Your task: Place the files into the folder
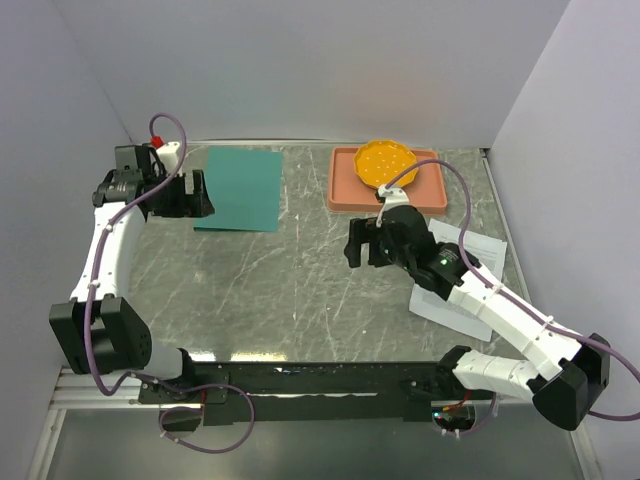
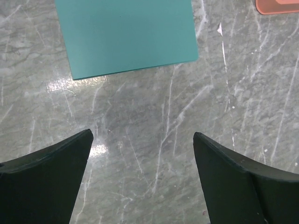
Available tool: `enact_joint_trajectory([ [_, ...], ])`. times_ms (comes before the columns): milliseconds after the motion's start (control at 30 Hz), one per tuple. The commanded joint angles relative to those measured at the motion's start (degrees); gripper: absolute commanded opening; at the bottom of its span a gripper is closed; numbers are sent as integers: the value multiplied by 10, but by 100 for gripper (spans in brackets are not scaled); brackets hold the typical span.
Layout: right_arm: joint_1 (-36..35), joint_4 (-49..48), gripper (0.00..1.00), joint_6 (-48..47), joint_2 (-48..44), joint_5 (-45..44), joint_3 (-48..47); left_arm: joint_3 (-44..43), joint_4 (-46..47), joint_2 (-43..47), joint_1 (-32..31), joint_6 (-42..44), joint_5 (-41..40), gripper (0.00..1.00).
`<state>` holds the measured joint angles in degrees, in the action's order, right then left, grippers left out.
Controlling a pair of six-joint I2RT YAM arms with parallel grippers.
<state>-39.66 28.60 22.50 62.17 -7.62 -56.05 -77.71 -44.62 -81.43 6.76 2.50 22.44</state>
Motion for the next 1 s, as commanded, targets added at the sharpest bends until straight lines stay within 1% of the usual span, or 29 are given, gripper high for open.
enact_joint_trajectory([
  [0, -15, -7, 99, -9, -15, -24, -14, 13, 23, 19, -2, 35, -9, 96],
  [67, -22, -10, 99, -11, -21, -32, -13, 9, 21, 14, -6, 54, -6, 96],
  [100, -24, -9, 99, -13, -21, -41, -14, 10, 19, 12, -13, 78, -20, 96],
  [167, -28, 0, 99, -16, -17, -54, -19, 20, 41, 13, -46, 93, -58, 96],
  [200, -27, 3, 99, -19, -14, -65, -24, 26, 52, 11, -58, 102, -100, 96],
  [233, -28, 6, 99, -20, -11, -71, -27, 30, 71, 9, -84, 106, -120, 96],
  [300, -29, 8, 99, -20, -12, -85, -27, 42, 86, -5, -105, 123, -152, 96],
  [333, -29, 6, 99, -20, -16, -94, -26, 47, 100, -11, -125, 129, -183, 96],
  [400, -29, 0, 99, -16, -22, -104, -18, 64, 117, -24, -142, 150, -201, 96],
  [433, -30, -1, 99, -14, -25, -107, -16, 74, 131, -27, -149, 159, -222, 96],
  [467, -29, -1, 99, -11, -27, -109, -13, 96, 158, -29, -155, 169, -223, 96],
  [500, -29, -1, 99, -5, -27, -110, -13, 110, 179, -29, -159, 192, -254, 96],
  [567, -30, 5, 99, 0, -28, -114, -10, 150, 235, -29, -167, 215, -288, 96],
  [633, -29, 6, 99, 3, -29, -115, -6, 182, 279, -29, -174, 255, -318, 96],
  [667, -30, 7, 99, 4, -30, -117, -3, 208, 323, -30, -174, 282, -343, 96],
  [733, -29, 5, 99, 6, -33, -119, 2, 236, 371, -33, -177, 311, -371, 96],
  [767, -29, 4, 99, 6, -34, -120, 3, 261, 396, -37, -177, 339, -396, 96],
  [800, -30, 3, 99, 8, -34, -121, 4, 270, 439, -40, -179, 352, -407, 96],
  [867, -29, 1, 98, 10, -32, -122, 4, 293, 478, -53, -180, 389, -426, 96],
  [900, -29, 0, 97, 11, -31, -122, 4, 299, 515, -58, -184, 399, -448, 96],
  [967, -30, 0, 96, 14, -26, -122, 2, 314, 540, -72, -185, 427, -459, 96],
])
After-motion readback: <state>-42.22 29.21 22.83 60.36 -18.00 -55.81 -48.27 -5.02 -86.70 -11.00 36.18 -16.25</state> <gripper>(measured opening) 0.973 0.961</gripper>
